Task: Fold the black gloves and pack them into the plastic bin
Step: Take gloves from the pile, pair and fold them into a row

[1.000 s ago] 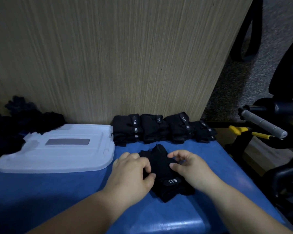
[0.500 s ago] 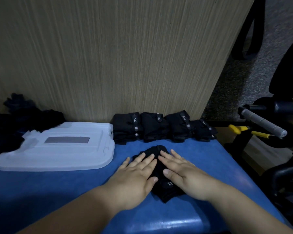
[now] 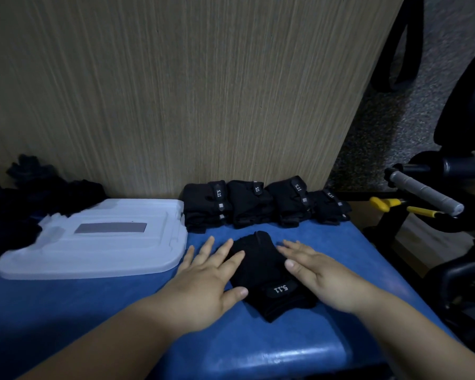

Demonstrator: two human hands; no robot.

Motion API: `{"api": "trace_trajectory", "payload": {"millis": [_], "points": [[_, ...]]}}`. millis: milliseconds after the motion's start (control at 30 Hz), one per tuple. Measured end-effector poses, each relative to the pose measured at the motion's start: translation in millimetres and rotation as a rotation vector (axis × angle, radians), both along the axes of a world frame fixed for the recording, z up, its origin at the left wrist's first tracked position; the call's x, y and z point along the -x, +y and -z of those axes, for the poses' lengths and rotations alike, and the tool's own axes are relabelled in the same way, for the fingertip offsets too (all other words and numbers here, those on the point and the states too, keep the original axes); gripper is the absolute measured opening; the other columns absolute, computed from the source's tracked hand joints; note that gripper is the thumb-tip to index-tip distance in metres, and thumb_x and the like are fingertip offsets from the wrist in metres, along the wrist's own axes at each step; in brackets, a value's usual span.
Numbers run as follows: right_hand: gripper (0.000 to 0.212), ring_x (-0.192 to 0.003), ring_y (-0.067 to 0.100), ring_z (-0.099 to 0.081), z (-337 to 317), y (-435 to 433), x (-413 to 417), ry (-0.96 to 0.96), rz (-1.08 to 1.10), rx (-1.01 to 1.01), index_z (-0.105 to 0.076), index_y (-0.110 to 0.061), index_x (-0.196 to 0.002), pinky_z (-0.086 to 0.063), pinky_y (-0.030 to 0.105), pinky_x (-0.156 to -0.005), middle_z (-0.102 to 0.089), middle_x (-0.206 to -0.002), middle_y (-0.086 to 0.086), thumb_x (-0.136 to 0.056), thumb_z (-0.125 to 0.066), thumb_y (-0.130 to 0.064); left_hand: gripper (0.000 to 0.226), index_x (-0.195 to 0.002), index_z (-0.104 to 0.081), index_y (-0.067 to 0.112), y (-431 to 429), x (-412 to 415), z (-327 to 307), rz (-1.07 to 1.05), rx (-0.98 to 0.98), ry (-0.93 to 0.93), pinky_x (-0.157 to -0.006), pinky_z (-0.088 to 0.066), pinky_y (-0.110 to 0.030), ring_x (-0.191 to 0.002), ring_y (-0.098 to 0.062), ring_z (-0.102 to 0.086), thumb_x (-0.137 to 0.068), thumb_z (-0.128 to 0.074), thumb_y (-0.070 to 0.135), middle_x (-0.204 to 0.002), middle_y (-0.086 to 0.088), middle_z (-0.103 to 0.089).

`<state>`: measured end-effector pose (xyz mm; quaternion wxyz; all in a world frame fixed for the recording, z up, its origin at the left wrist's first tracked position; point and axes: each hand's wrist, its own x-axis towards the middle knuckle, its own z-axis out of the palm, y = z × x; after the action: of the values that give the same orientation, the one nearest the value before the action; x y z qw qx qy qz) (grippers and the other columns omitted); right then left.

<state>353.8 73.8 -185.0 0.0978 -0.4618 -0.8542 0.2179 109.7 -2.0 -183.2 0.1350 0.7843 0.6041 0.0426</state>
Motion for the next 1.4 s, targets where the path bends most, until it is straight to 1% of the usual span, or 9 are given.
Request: {"api": "trace_trajectory", "payload": {"millis": [67,133,233,467,633,800,1033,1233,1400], "points": [[0.037,-0.137,-0.007,-0.027,0,1,-5,0.168,0.0,-0.052,-0.046,-0.041,-0.135,-0.019,0.017,-0.115,-0.037,-0.144,-0.021,-0.098,-0.043,-0.04,0.062,-0.151,-0.007,0.042,0,2,-2,0.072,-0.098,-0.115,-0.119,0.007,-0.031,-0.141,-0.005,0.028,-0.099,-0.04,0.047,-0.155,0.023,0.017],[0.05,-0.125,-0.009,-0.042,-2,2,-8,0.254,-0.011,-0.157,-0.056,-0.046,-0.118,-0.029,0.016,-0.11,-0.051,-0.13,-0.02,-0.094,-0.051,-0.002,0.054,-0.144,-0.029,0.044,0,1,-4,0.16,-0.211,-0.235,-0.115,-0.004,-0.017,-0.142,0.006,0.013,-0.097,-0.051,0.033,-0.152,0.032,-0.003],[0.07,-0.115,-0.007,-0.052,-5,2,-13,0.291,-0.016,-0.092,-0.06,-0.049,-0.106,-0.037,0.012,-0.101,-0.058,-0.118,-0.02,-0.08,-0.051,0.016,0.049,-0.13,-0.05,0.039,1,0,-4,0.232,-0.262,-0.306,-0.106,-0.022,-0.008,-0.128,0.012,-0.023,-0.087,-0.059,0.017,-0.129,0.031,-0.036],[0.068,-0.119,-0.01,-0.045,-7,2,-11,0.228,-0.131,0.025,-0.057,-0.047,-0.118,-0.029,0.003,-0.099,-0.055,-0.123,-0.012,-0.077,-0.072,0.005,0.058,-0.136,-0.042,0.04,4,-5,3,0.209,-0.109,-0.321,-0.109,-0.019,-0.01,-0.128,0.009,-0.023,-0.084,-0.062,0.024,-0.122,0.038,-0.029],[0.059,-0.122,-0.003,-0.045,-1,3,-12,0.203,-0.146,0.012,-0.057,-0.058,-0.115,-0.029,0.01,-0.105,-0.054,-0.124,-0.016,-0.079,-0.072,-0.013,0.062,-0.137,-0.04,0.04,6,-7,2,0.206,-0.089,-0.31,-0.109,-0.018,-0.01,-0.128,0.007,-0.024,-0.083,-0.066,0.027,-0.127,0.029,-0.033],[0.036,-0.114,-0.004,-0.051,-6,-1,-8,0.273,-0.14,0.009,-0.061,-0.048,-0.109,-0.034,0.007,-0.098,-0.059,-0.116,-0.011,-0.086,-0.066,-0.02,0.069,-0.135,-0.04,0.038,8,-5,2,0.202,-0.082,-0.311,-0.104,-0.018,-0.005,-0.122,0.011,-0.025,-0.076,-0.075,0.044,-0.122,0.033,-0.034],[0.016,-0.106,-0.002,-0.054,-2,-1,-7,0.31,-0.072,-0.004,-0.068,-0.029,-0.099,-0.037,0.009,-0.094,-0.06,-0.109,-0.009,-0.089,-0.062,-0.018,0.033,-0.112,-0.052,0.046,13,-7,10,0.102,-0.117,-0.447,-0.095,-0.042,-0.021,-0.107,0.008,-0.046,-0.082,-0.064,0.055,-0.107,0.023,-0.056],[0.037,-0.104,-0.002,-0.058,-12,-9,-3,0.393,-0.054,0.174,-0.063,-0.035,-0.093,-0.041,0.013,-0.089,-0.058,-0.111,-0.012,-0.073,-0.062,-0.004,0.017,-0.107,-0.059,0.045,13,-10,4,-0.045,-0.019,-0.746,-0.094,-0.046,-0.02,-0.104,0.01,-0.059,-0.093,-0.058,0.035,-0.107,0.028,-0.066],[0.056,-0.107,0.007,-0.059,-8,-11,1,0.352,-0.017,0.186,-0.06,-0.042,-0.111,-0.048,0.025,-0.093,-0.058,-0.116,-0.002,-0.059,-0.076,-0.027,0.009,-0.101,-0.061,0.039,12,-15,-4,-0.184,0.003,-0.801,-0.081,-0.044,-0.009,-0.096,0.013,-0.06,-0.095,-0.053,0.036,-0.1,0.024,-0.069]]}}
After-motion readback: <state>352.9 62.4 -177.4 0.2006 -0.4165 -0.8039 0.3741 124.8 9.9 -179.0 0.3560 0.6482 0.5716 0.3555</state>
